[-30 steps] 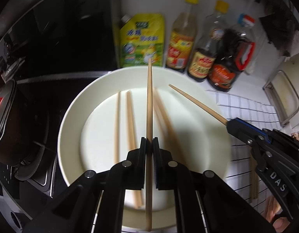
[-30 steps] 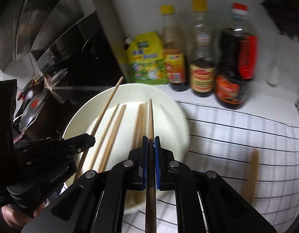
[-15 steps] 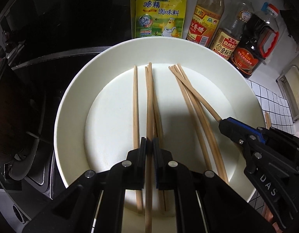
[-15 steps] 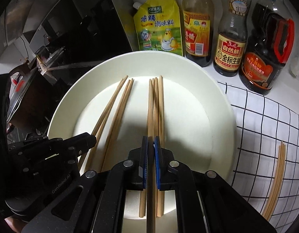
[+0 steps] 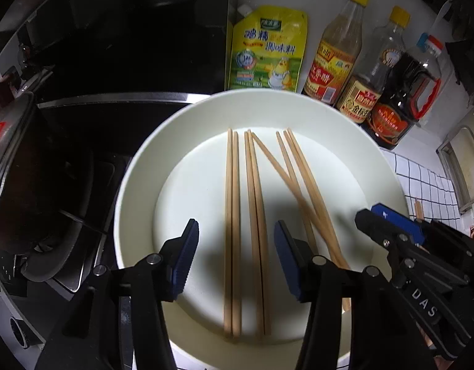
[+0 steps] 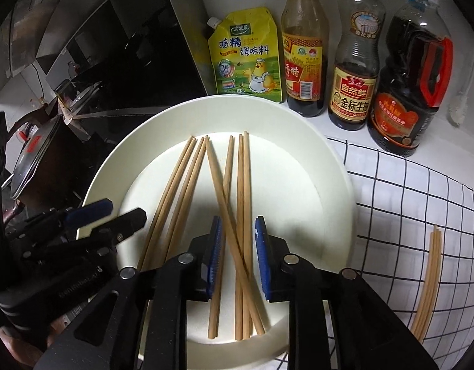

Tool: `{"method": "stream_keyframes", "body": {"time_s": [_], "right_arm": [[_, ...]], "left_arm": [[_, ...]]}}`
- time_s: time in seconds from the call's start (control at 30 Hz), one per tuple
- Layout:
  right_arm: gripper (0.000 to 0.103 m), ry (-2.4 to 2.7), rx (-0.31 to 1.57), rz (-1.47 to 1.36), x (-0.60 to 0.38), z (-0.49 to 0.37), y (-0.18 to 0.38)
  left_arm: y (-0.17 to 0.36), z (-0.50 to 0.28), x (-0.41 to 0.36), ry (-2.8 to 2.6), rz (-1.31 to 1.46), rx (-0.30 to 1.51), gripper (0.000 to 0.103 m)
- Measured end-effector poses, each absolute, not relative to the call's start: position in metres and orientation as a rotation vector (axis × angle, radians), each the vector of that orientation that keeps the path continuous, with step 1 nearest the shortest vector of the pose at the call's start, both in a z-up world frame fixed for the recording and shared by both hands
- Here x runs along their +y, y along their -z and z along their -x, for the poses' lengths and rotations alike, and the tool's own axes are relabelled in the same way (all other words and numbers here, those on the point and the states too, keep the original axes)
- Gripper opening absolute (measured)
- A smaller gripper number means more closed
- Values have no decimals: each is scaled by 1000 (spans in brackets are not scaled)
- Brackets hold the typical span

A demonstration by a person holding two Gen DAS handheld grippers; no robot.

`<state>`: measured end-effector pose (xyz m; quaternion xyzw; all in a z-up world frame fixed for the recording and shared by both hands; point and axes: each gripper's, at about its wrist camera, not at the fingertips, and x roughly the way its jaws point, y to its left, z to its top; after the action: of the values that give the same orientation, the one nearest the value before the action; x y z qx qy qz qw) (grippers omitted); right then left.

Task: Organize utensils
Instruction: 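Open the left tool into the plate while the right tool releases its chopstick, then move both open tools back to the remaining chopsticks on the mat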

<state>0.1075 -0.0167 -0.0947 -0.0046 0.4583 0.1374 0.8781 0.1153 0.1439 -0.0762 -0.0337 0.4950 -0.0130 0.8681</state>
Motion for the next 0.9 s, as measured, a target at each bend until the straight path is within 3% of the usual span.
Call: {"method": "stream_keyframes", "body": {"time_s": [0.4, 0.9], "right_arm": [[28, -279, 918, 9, -31, -76, 75], [29, -249, 887, 4, -69, -39, 56]], "left_arm": [[50, -93, 134, 26, 77, 983, 54], [30, -63, 113, 29, 88, 940, 58]]}}
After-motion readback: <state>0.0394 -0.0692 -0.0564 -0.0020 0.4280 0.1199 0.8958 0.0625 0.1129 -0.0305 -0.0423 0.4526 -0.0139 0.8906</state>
